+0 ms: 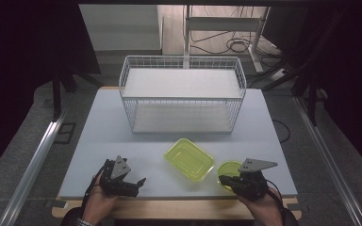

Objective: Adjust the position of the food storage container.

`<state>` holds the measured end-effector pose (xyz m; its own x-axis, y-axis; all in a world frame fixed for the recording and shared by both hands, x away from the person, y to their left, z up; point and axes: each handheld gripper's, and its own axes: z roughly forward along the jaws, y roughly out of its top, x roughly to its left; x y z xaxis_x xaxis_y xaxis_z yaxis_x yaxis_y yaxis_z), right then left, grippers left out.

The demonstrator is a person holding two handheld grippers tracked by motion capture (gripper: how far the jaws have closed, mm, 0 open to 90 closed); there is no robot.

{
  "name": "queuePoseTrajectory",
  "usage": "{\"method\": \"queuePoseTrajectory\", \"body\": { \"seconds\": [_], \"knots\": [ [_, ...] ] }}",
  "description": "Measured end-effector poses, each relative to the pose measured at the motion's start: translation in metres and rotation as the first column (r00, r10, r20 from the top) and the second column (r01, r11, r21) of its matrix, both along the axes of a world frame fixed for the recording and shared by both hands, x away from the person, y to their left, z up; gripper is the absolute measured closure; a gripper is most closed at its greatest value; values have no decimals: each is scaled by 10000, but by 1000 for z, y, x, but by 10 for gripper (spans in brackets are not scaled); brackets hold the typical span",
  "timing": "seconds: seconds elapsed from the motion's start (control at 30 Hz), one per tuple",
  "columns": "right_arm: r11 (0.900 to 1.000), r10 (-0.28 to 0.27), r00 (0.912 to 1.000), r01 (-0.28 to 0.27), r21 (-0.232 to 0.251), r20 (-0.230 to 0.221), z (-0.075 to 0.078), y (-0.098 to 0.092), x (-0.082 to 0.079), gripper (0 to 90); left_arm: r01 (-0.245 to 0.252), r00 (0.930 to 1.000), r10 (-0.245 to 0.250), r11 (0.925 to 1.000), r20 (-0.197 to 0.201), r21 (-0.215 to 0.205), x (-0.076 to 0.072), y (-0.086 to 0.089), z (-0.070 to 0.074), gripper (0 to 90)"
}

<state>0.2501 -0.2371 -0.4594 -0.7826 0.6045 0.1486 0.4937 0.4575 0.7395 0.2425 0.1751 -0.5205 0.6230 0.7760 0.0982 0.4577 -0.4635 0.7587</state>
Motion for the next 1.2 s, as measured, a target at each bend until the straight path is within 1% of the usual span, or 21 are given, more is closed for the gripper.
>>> {"method": "queuePoseTrajectory", "body": {
  "seconds": [0.07,0.1,0.2,0.37,0.57,0.6,0.7,0.73,0.8,0.93,1.07,1.1,1.2],
  "knots": [
    [9997,228,9997,-229,-104,-106,-2,4,-4,890,-1,10000,1,10000,4,15,0,0,0,41],
    [9989,349,9992,-355,-299,-212,-5,6,-7,890,10,10000,-10,10000,-1,31,0,-1,0,41],
    [9980,365,9987,-383,-499,-354,-10,6,-7,890,22,10000,-22,9999,4,99,0,-1,-1,41],
    [9981,248,9985,-275,-554,-495,-13,0,-4,890,52,10000,-51,9999,-15,162,0,-2,-1,41],
    [9978,28,9983,-67,-666,-586,-18,-8,2,890,96,10000,-96,9996,-19,260,0,-3,-1,41],
    [9976,-124,9981,83,-692,-600,-17,-12,5,890,107,9999,-106,9996,-31,268,0,-3,-1,41],
    [9974,-236,9979,194,-690,-604,-17,-16,8,890,128,9999,-127,9995,-36,297,0,-4,-2,41],
    [9975,-353,9975,314,-635,-607,-17,-20,12,890,112,9999,-111,9995,-29,280,0,-4,-2,41],
    [9975,-442,9969,405,-573,-655,-17,-24,15,890,97,10000,-96,9996,-22,270,0,-5,-2,41],
    [9964,-586,9966,547,-648,-585,-17,-29,20,890,122,9999,-121,9995,-38,296,0,-5,-3,41],
    [9935,-918,9947,884,-714,-456,-16,-40,28,890,119,9999,-118,9995,-38,306,0,-6,-3,42],
    [9935,-918,9947,884,-714,-456,-16,-40,28,890,119,9999,-118,9995,-38,306,0,-6,-3,42],
    [9916,-1086,9936,1060,-745,-312,-16,-48,35,889,145,9999,-143,9994,-64,306,0,-6,-3,42]
  ]
}}
